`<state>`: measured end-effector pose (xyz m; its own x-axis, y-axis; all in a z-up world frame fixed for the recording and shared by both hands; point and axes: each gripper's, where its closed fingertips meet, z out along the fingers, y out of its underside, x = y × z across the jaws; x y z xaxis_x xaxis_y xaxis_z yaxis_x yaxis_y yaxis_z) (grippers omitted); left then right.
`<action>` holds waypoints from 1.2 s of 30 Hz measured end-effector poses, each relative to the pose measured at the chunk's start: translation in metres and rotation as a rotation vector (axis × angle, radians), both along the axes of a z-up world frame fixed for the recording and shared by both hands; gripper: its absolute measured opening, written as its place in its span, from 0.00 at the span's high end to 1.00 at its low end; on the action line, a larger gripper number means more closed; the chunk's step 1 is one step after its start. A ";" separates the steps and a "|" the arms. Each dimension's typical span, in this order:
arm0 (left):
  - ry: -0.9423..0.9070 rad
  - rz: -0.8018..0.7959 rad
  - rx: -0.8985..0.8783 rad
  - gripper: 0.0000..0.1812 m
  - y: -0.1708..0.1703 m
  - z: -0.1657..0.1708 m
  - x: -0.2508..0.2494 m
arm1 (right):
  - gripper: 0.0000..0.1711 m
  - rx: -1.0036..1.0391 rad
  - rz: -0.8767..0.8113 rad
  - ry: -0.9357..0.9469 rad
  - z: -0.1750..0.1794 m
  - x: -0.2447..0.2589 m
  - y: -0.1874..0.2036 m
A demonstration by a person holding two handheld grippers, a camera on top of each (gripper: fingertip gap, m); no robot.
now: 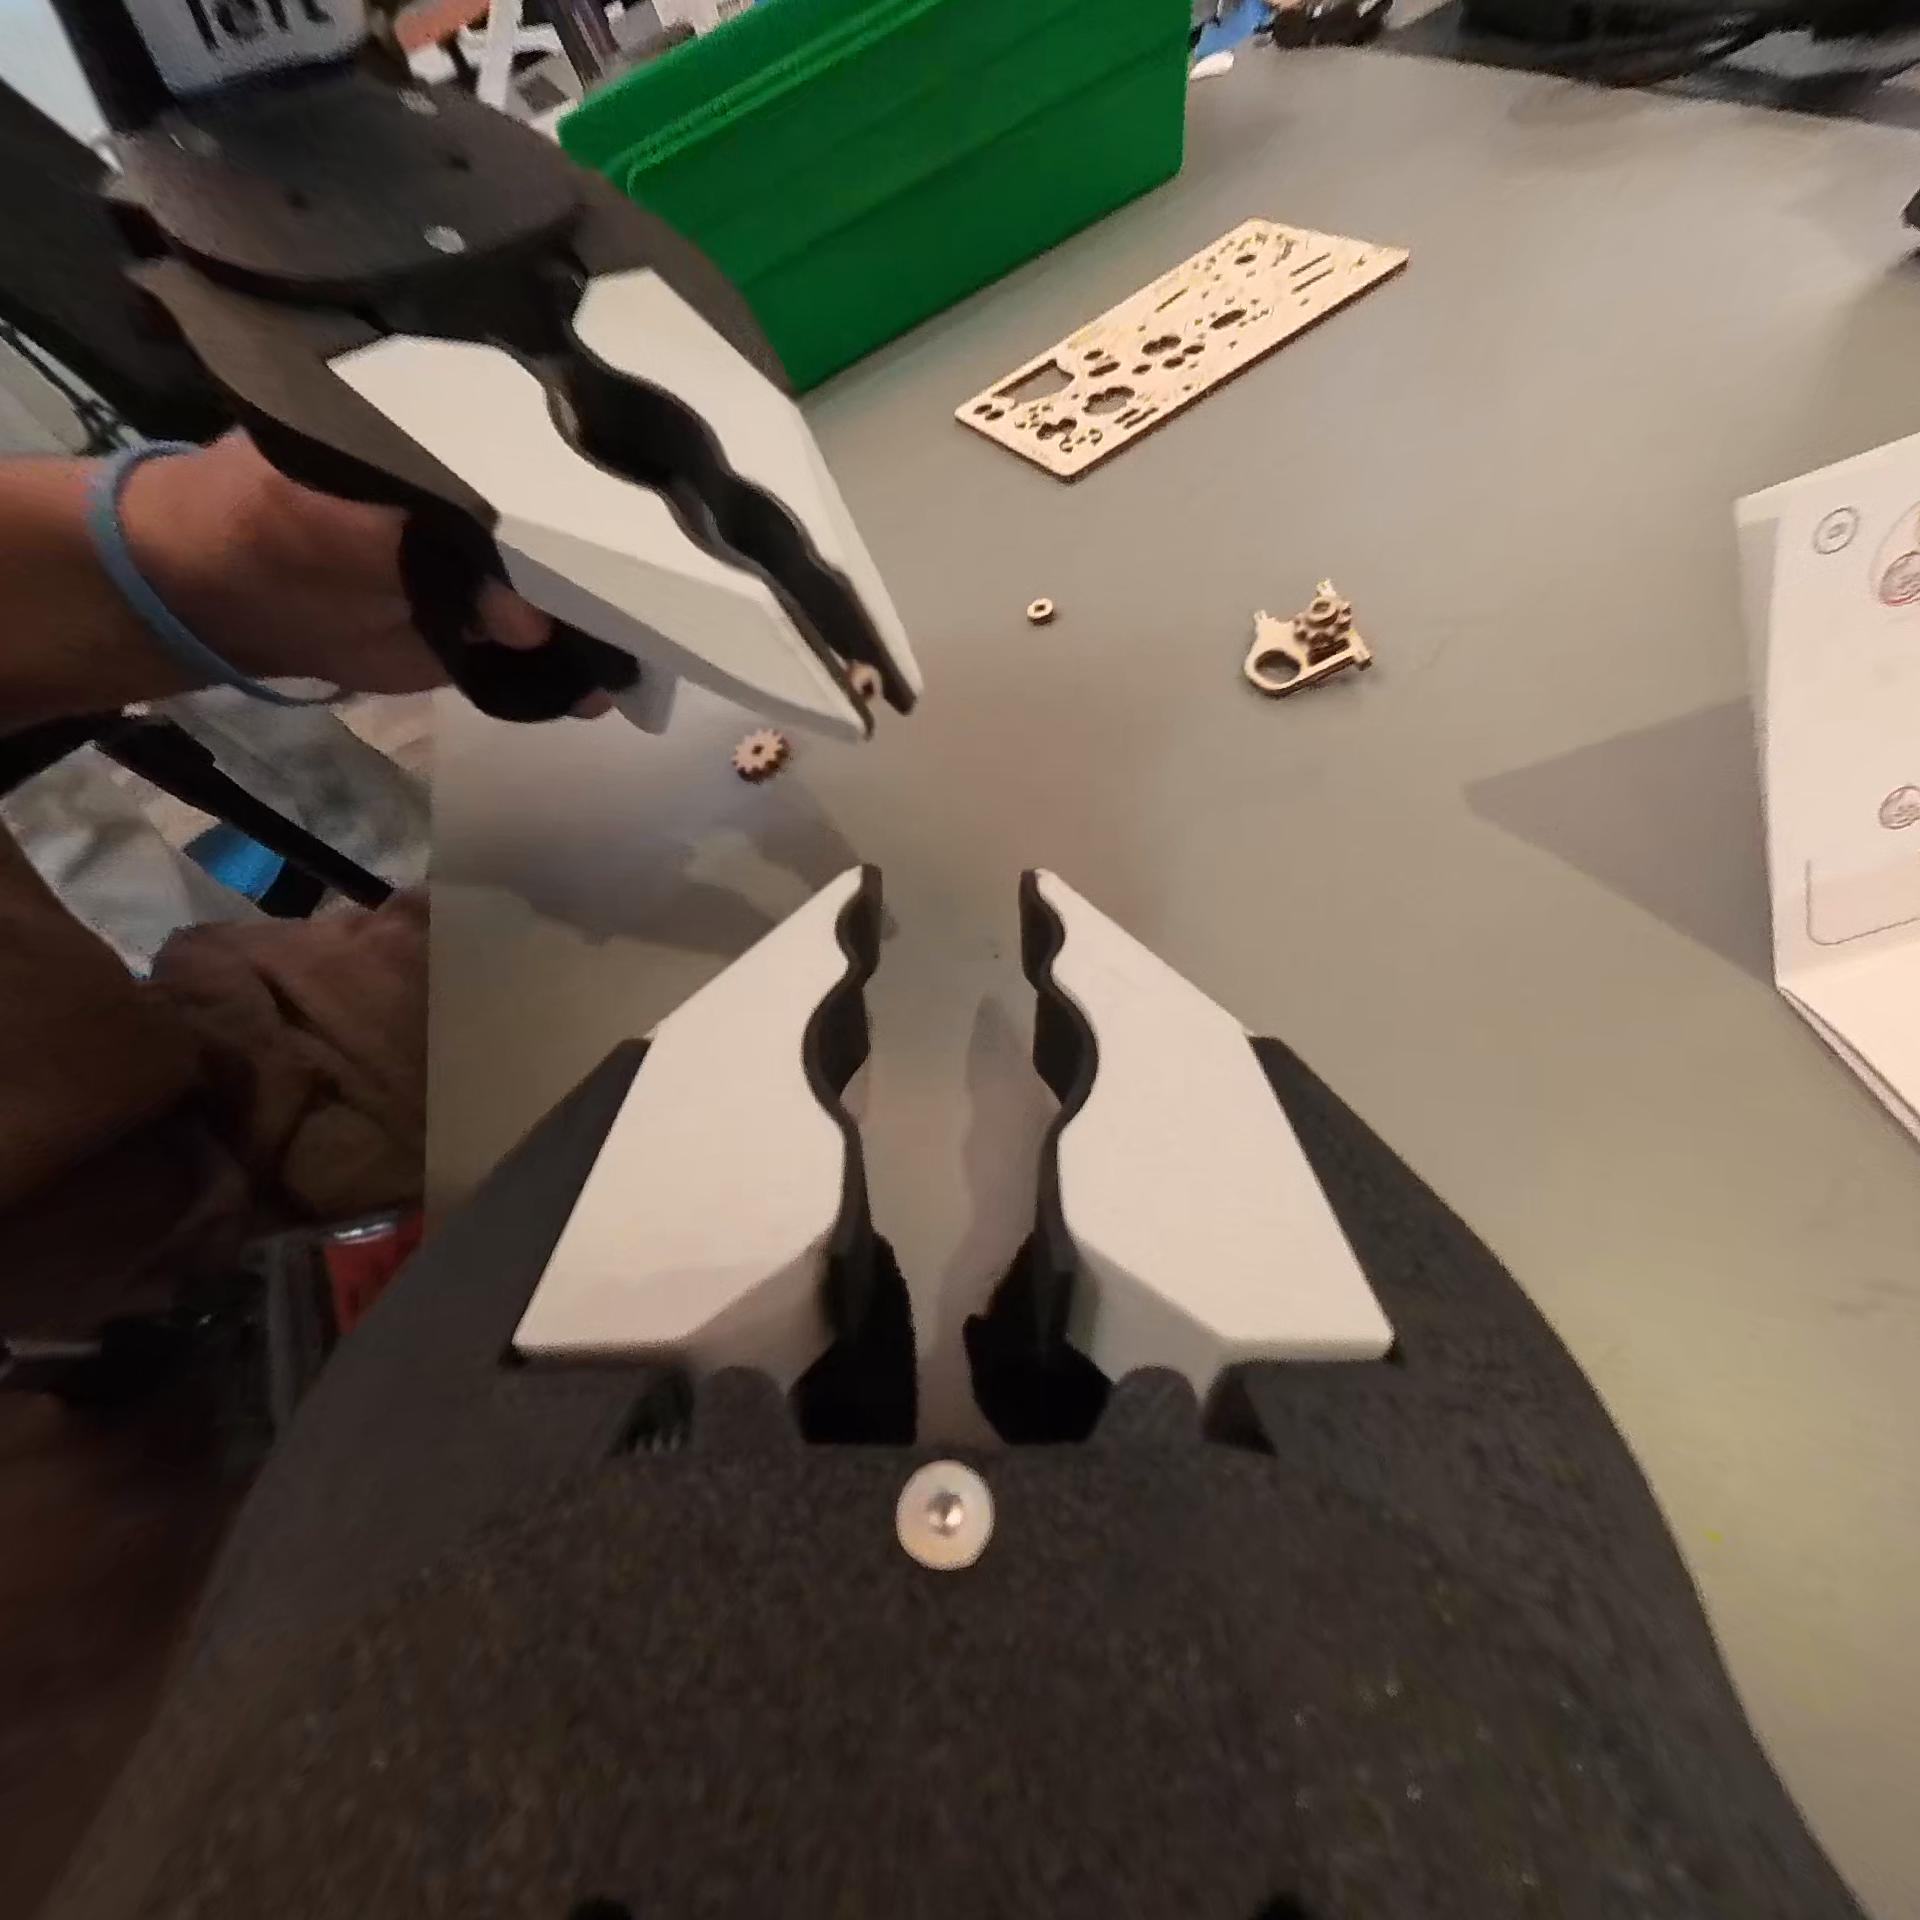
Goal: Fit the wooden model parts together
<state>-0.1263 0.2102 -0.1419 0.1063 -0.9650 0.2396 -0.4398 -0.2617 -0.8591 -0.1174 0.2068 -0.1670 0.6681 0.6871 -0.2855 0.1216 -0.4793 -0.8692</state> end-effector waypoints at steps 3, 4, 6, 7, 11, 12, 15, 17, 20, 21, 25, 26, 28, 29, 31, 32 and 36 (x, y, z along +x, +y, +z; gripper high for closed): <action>0.021 -0.016 -0.023 0.96 0.000 -0.006 0.008 | 0.85 0.013 -0.013 0.035 0.005 0.004 0.002; 0.022 -0.019 -0.033 0.96 0.001 -0.007 0.010 | 0.85 0.013 -0.016 0.037 0.005 0.005 0.002; 0.019 -0.017 -0.046 0.96 0.003 -0.007 0.012 | 0.85 0.009 -0.020 0.031 0.003 0.007 0.003; 0.020 -0.013 -0.044 0.96 0.005 -0.007 0.012 | 0.85 0.007 -0.017 0.033 0.003 0.007 0.003; 0.036 0.004 -0.014 0.96 0.012 -0.011 0.009 | 0.85 0.003 -0.017 0.044 0.004 0.005 0.003; 0.039 0.007 -0.006 0.96 0.012 -0.011 0.008 | 0.85 -0.001 -0.018 0.049 0.005 0.005 0.002; 0.037 0.007 0.011 0.96 0.009 -0.009 0.003 | 0.84 -0.039 -0.028 0.077 0.005 0.004 0.003; 0.039 0.012 0.039 0.96 0.008 -0.007 -0.002 | 0.85 -0.091 -0.029 0.094 0.003 0.003 0.001; 0.048 0.027 0.092 0.96 0.007 -0.003 -0.012 | 0.87 -0.149 -0.022 0.118 0.004 -0.001 -0.001; 0.049 0.031 0.101 0.96 0.006 -0.001 -0.015 | 0.87 -0.148 -0.024 0.128 0.006 -0.002 -0.002; 0.036 0.040 0.105 0.96 0.000 0.002 -0.022 | 0.87 -0.110 -0.031 0.145 0.014 -0.004 -0.002; 0.035 0.041 0.105 0.96 -0.001 0.001 -0.023 | 0.87 -0.107 -0.030 0.146 0.014 -0.005 -0.003; 0.039 0.039 0.108 0.96 -0.004 0.000 -0.024 | 0.86 -0.110 -0.027 0.135 0.011 -0.005 -0.003; 0.040 0.040 0.114 0.96 -0.004 0.001 -0.025 | 0.86 -0.111 -0.028 0.125 0.010 -0.005 -0.003; 0.035 0.044 0.128 0.96 -0.005 0.003 -0.024 | 0.86 -0.102 -0.038 0.109 0.008 -0.002 -0.002; 0.035 0.044 0.130 0.96 -0.005 0.004 -0.024 | 0.87 -0.099 -0.040 0.106 0.008 -0.001 -0.001; 0.042 0.048 0.139 0.96 -0.005 0.004 -0.025 | 0.87 -0.108 -0.066 0.102 0.006 0.008 0.001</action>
